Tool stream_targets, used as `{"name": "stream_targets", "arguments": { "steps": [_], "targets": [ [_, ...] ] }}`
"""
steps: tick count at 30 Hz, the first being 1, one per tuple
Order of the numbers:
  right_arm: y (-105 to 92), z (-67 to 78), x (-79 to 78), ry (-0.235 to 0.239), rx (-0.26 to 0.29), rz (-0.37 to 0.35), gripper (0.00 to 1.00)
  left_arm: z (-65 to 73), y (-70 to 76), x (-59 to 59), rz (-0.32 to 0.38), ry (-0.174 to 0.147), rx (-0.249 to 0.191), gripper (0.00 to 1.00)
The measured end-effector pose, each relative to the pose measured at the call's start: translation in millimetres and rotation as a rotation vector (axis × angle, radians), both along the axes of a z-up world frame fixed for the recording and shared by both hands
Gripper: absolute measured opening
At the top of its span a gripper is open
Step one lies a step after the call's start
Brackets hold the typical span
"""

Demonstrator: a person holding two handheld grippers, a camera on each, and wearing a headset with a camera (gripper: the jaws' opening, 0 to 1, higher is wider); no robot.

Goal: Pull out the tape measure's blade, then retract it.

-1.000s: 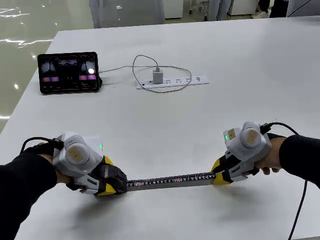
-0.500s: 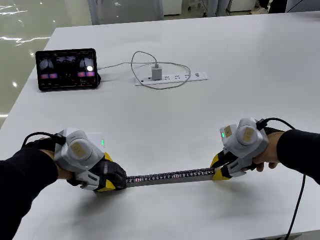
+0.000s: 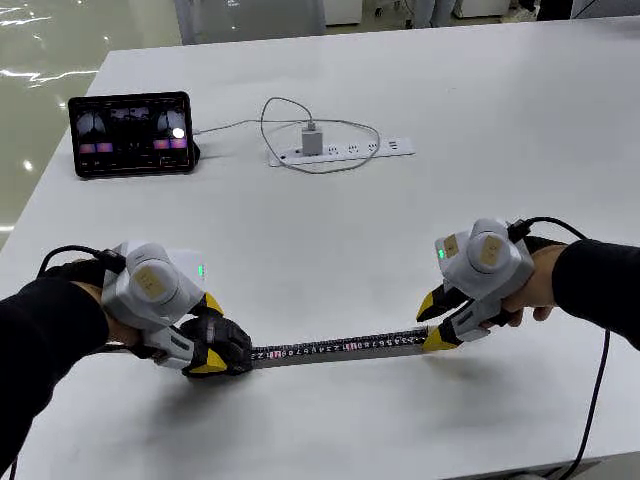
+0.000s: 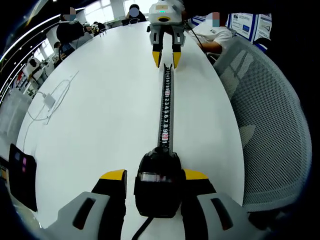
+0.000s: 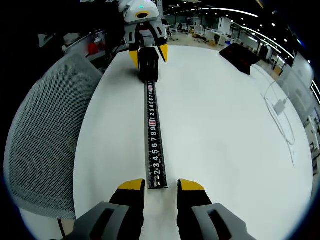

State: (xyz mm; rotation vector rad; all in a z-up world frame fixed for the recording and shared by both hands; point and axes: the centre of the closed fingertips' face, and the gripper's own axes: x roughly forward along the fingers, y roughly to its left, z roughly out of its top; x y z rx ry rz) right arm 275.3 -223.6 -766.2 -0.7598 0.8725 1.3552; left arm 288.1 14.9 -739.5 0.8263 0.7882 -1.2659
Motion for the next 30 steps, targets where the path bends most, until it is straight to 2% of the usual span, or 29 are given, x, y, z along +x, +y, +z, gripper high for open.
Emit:
{"name": "stream_targets", "arguments": {
  "steps": [2,7,8,11,13,17,23,26,29,30],
  "targets": [
    [-0.7,-0.2,-1.5,0.001,-0.007,0.005,0.24,-0.9,4.4,0.6,0.006,-0.003,0.027,0.4],
    [-2.9,-1.6,-5.0,0.011,-0.021,0.003,0.26,-1.4,7.1,-1.0,0.019,0.017,0.032,0.47],
    [-3.1,-1.4,-5.8,0.013,-0.021,0.003,0.27,-1.3,7.4,-0.9,0.024,0.021,0.03,0.48],
    [-4.8,-1.7,-5.7,0.016,-0.024,-0.008,0.29,0.9,1.4,-10.3,0.051,0.078,-0.012,0.57],
    [-5.5,-2.1,-6.0,0.017,-0.025,-0.013,0.3,1.9,-0.4,-12.3,0.052,0.083,-0.025,0.64],
    [-6.4,-3.0,-7.3,0.017,-0.027,-0.011,0.33,2.2,-1.7,-17.4,0.053,0.102,-0.027,0.67],
    [-6.2,-3.0,-10.9,0.027,-0.036,-0.01,0.37,-4.4,1.4,-28.7,0.031,0.136,0.006,0.73],
    [-6.4,-2.9,-11.1,0.034,-0.039,-0.026,0.39,-5.9,2.9,-31.2,0.035,0.152,0.006,0.76],
    [-6.1,-3.8,-12.4,0.046,-0.042,-0.047,0.41,-6.1,1.9,-28.1,0.068,0.142,-0.018,0.87],
    [-5.9,-3.9,-12.7,0.046,-0.041,-0.049,0.42,-6.3,2.1,-28.7,0.08,0.152,-0.023,0.91]
  ]
}}
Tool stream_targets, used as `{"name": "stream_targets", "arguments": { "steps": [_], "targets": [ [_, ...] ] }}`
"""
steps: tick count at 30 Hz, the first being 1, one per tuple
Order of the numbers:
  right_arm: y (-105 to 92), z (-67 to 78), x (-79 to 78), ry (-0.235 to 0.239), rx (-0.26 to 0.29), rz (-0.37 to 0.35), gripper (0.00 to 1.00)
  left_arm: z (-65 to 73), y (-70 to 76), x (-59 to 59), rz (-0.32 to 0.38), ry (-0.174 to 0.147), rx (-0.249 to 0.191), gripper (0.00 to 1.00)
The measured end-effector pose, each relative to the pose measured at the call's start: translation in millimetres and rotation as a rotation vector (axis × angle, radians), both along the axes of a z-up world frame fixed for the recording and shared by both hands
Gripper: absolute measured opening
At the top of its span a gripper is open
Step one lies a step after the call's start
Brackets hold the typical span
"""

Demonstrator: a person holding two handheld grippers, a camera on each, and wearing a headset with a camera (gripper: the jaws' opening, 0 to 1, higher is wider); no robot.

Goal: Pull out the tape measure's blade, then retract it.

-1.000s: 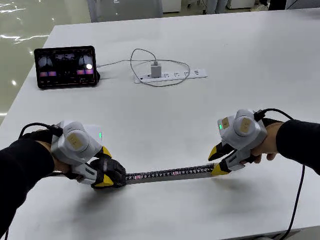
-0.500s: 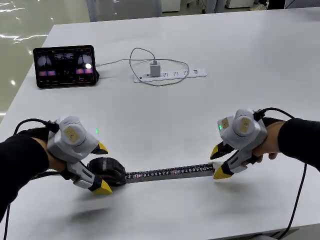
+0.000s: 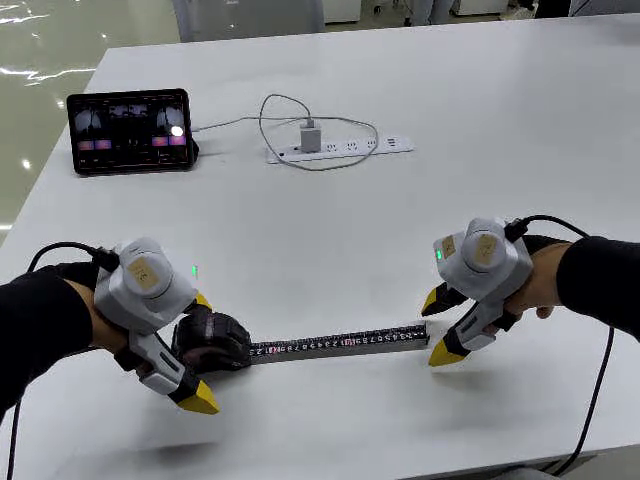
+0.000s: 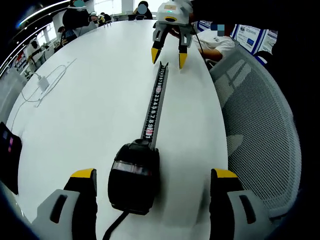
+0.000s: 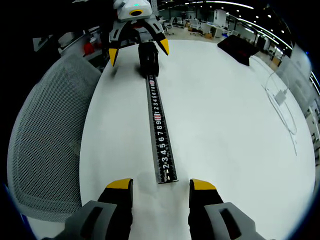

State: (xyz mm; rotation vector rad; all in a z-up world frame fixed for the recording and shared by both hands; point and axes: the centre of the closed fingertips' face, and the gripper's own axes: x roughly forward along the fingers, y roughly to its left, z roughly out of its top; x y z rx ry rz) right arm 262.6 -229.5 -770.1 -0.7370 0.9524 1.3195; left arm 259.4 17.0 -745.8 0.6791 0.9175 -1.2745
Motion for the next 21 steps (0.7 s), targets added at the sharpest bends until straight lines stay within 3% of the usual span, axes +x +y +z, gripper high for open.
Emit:
{"name": "stream_targets", "arguments": {
  "steps": [4,7,11,14,18,20,21],
  "targets": [
    [-0.6,-2.9,-1.9,0.006,-0.001,-0.017,0.47,-2.8,3.4,-2.6,0.022,0.025,-0.007,0.98],
    [0.3,-3.0,-3.9,0.015,0.005,-0.038,0.56,-3.7,2.5,-6.9,0.038,0.048,-0.024,0.99],
    [0.8,-2.9,-4.9,0.03,0.011,-0.061,0.6,-3.8,2.2,-6.9,0.061,0.058,-0.038,0.99],
    [2.2,-3.3,-6.1,0.046,0.022,-0.088,0.7,-2.3,0.5,-5.2,0.103,0.066,-0.067,0.99],
    [5.3,-3.9,-7.5,0.051,0.045,-0.123,0.81,2.8,-4.9,-0.1,0.166,0.04,-0.135,0.99],
    [5.8,-4.6,-8.0,0.052,0.063,-0.149,0.86,6.4,-5.9,4.3,0.194,0.003,-0.168,0.99],
    [5.6,-5.0,-7.8,0.052,0.07,-0.164,0.89,7.0,-5.2,4.8,0.208,0.001,-0.176,0.99]
  ]
}}
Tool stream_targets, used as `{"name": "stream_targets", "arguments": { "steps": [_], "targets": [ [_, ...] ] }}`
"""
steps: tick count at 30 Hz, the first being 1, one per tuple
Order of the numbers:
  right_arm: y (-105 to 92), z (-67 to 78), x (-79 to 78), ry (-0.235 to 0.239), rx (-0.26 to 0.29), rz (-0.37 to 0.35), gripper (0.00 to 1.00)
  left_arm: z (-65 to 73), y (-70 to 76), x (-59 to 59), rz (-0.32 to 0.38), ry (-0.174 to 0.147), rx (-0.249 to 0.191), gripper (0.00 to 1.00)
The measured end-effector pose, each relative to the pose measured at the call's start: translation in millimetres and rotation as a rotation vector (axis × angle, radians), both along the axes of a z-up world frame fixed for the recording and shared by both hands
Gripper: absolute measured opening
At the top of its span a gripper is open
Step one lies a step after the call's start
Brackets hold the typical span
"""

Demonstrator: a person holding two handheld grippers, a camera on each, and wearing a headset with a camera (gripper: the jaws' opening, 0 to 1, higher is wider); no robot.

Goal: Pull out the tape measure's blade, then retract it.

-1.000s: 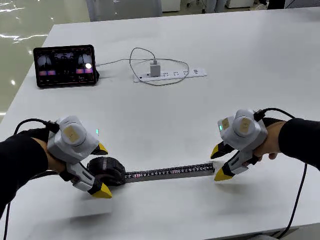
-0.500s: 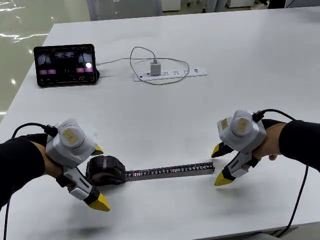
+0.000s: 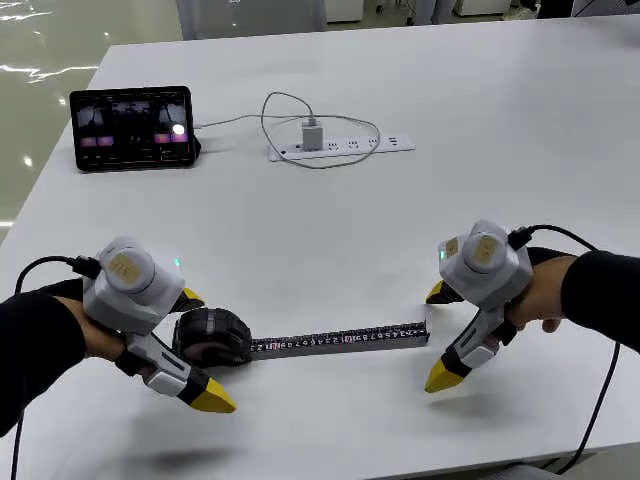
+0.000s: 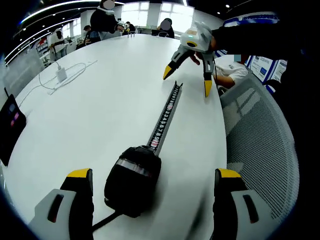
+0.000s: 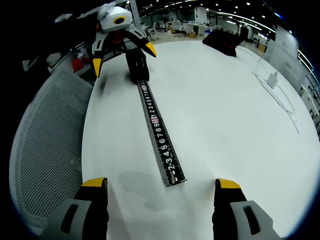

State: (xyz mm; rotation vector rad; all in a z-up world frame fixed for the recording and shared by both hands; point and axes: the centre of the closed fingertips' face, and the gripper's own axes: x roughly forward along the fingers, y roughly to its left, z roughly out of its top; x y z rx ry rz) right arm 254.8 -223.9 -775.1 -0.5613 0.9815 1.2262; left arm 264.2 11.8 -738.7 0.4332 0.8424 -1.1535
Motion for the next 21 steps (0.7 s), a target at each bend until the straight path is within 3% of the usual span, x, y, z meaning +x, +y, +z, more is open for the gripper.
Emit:
{"name": "stream_targets", "arguments": {
  "steps": [3,12,13,14,15,21],
  "targets": [
    [-0.7,0.0,1.9,-0.002,0.027,-0.058,0.99,1.0,3.9,2.1,0.059,-0.007,-0.02,0.99],
    [-12.9,8.4,5.6,-0.045,0.09,-0.167,0.99,7.3,20.2,12.9,0.229,-0.047,-0.088,0.99],
    [-14.0,9.0,5.6,-0.047,0.097,-0.177,0.99,8.2,21.4,13.5,0.237,-0.056,-0.091,0.99],
    [-15.6,10.1,4.9,-0.048,0.106,-0.193,0.99,10.6,25.7,18.8,0.265,-0.1,-0.085,0.99],
    [-17.1,10.6,4.7,-0.052,0.11,-0.2,0.99,11.0,27.6,19.5,0.263,-0.112,-0.079,0.99],
    [-23.3,17.6,2.7,-0.104,0.161,-0.263,0.99,15.9,37.5,18.5,0.349,-0.142,-0.114,0.99]
  ]
}}
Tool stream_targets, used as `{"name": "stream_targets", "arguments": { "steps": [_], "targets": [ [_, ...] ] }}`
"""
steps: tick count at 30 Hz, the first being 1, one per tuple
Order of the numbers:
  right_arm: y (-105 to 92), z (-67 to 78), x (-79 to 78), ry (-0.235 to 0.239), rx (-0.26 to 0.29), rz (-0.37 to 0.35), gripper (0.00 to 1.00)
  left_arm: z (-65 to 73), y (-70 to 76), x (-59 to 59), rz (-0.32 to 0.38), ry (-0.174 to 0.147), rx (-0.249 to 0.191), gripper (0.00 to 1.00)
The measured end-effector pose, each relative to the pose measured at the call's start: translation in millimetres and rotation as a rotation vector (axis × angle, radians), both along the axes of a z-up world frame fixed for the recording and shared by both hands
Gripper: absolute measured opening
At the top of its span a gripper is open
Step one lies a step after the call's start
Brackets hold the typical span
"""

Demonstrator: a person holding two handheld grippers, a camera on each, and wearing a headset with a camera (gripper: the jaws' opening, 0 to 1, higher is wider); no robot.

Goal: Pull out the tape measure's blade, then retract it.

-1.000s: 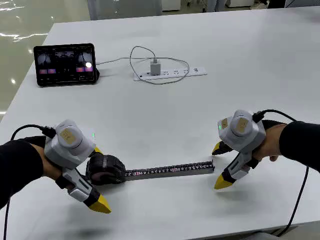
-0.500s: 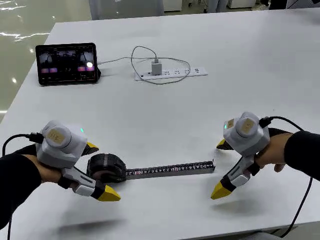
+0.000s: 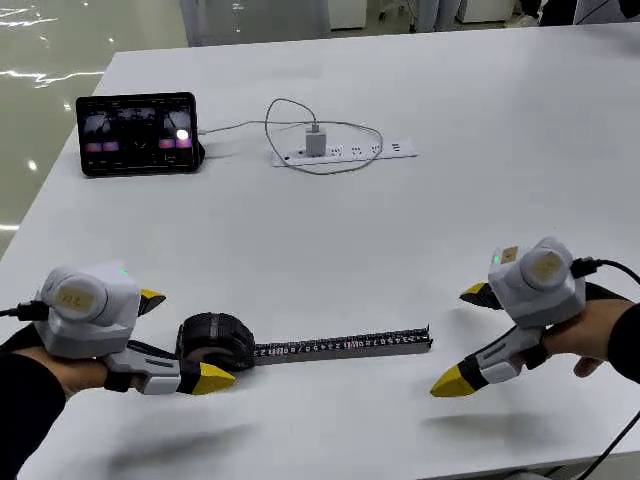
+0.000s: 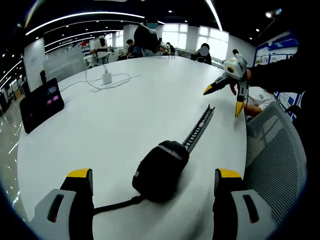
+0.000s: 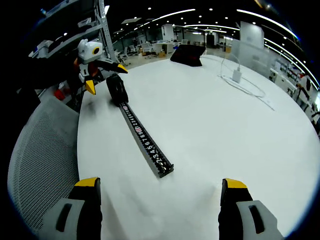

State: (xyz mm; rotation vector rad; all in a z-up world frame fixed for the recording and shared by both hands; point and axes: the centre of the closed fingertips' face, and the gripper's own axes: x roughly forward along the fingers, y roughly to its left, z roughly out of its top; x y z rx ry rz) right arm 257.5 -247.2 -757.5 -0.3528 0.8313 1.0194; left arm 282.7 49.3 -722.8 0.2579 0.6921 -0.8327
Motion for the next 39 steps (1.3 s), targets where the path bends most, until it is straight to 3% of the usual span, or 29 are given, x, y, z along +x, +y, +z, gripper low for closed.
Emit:
{"name": "stream_targets", "arguments": {
  "steps": [4,6,9,11,16,24,29,39],
  "targets": [
    [-5.8,0.2,-4.4,-0.02,0.004,-0.026,0.99,2.9,5.9,-3.6,0.034,-0.022,-0.022,0.99],
    [-8.7,1.7,-7.4,-0.037,0.006,-0.032,0.99,6.3,10.4,-2.1,0.034,-0.078,-0.017,0.99],
    [-13.2,5.4,-10.4,-0.066,0.008,-0.046,0.99,4.8,18.0,-5.8,0.056,-0.085,-0.021,0.99],
    [-19.4,8.8,-7.3,-0.116,0.004,-0.048,0.99,6.2,20.8,-8.5,0.065,-0.091,-0.045,0.99],
    [-26.1,12.1,-16.1,-0.112,0.027,-0.082,0.99,10.2,28.4,-15.2,0.08,-0.136,-0.037,0.99],
    [-40.5,17.6,-27.9,-0.135,0.034,-0.111,0.99,9.8,37.6,-27.6,0.104,-0.128,-0.057,0.99],
    [-48.7,23.9,-31.7,-0.162,0.045,-0.127,0.99,6.5,43.8,-32.6,0.114,-0.129,-0.041,0.99],
    [-63.7,28.5,-41.0,-0.189,0.055,-0.158,0.99,8.3,48.3,-38.6,0.111,-0.15,-0.04,0.99]
  ]
}}
